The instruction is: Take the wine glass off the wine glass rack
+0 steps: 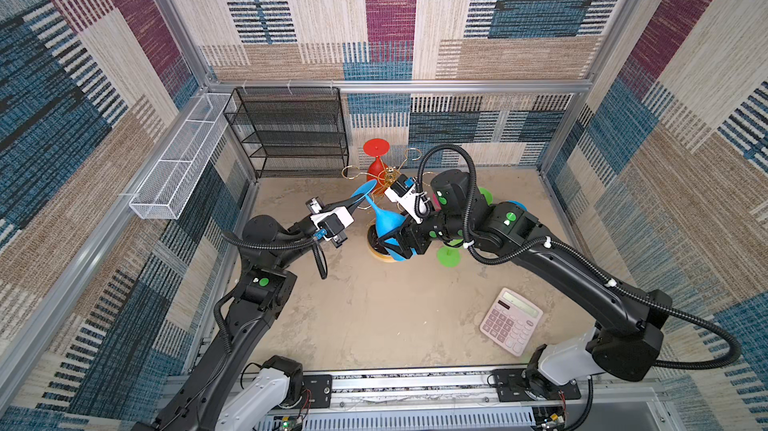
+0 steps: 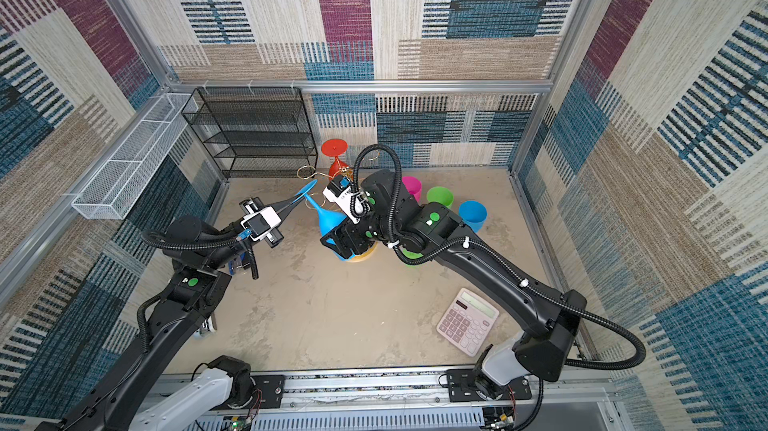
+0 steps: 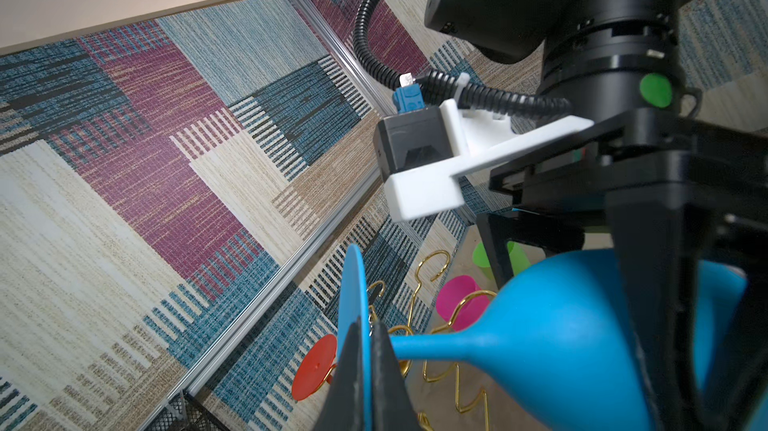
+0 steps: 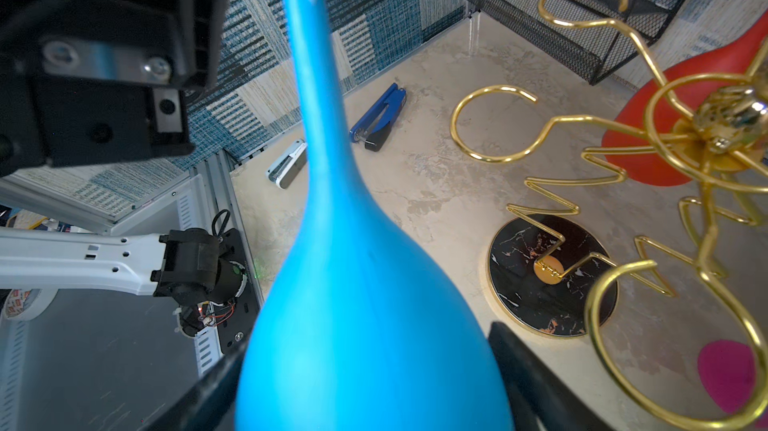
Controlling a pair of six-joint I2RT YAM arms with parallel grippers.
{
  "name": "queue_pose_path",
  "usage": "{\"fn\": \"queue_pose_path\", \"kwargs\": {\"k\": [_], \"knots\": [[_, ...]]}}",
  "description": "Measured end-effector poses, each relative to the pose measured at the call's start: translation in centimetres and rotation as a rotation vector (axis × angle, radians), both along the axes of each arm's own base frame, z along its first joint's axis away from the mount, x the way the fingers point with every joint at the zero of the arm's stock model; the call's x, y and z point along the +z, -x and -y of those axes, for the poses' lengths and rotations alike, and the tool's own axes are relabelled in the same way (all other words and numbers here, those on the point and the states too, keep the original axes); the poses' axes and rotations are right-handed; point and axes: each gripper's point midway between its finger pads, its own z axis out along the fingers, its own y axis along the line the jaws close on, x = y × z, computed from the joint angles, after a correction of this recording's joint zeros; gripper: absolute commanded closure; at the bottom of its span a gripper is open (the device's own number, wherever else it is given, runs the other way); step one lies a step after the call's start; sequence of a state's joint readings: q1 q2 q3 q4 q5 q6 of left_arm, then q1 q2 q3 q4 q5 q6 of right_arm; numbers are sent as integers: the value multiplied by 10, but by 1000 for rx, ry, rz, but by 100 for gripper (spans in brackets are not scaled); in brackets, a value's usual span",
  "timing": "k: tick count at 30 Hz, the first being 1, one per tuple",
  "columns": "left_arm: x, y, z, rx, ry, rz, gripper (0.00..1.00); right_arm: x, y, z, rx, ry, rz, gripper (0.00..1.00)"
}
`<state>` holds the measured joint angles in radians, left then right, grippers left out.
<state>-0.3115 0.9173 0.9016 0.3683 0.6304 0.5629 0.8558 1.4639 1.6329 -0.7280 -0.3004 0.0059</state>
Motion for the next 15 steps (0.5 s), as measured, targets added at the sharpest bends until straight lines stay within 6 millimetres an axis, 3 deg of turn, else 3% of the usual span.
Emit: {"fn": "queue_pose_path", "kwargs": {"k": [5,9,12,15], "knots": [[12,-7,-13,77,92,-113,100,27,4,5,-3,-86,67,1],[19,-16,-32,170,227,-307,100,60,10,25,-31,-206,167,1],[12,-24,-44,226,341,-507,100,87,18,47,-60,-326,284,1],[-7,-30,-47,223,455,-748,100,98,26,66,-79,-418,402,1]]}}
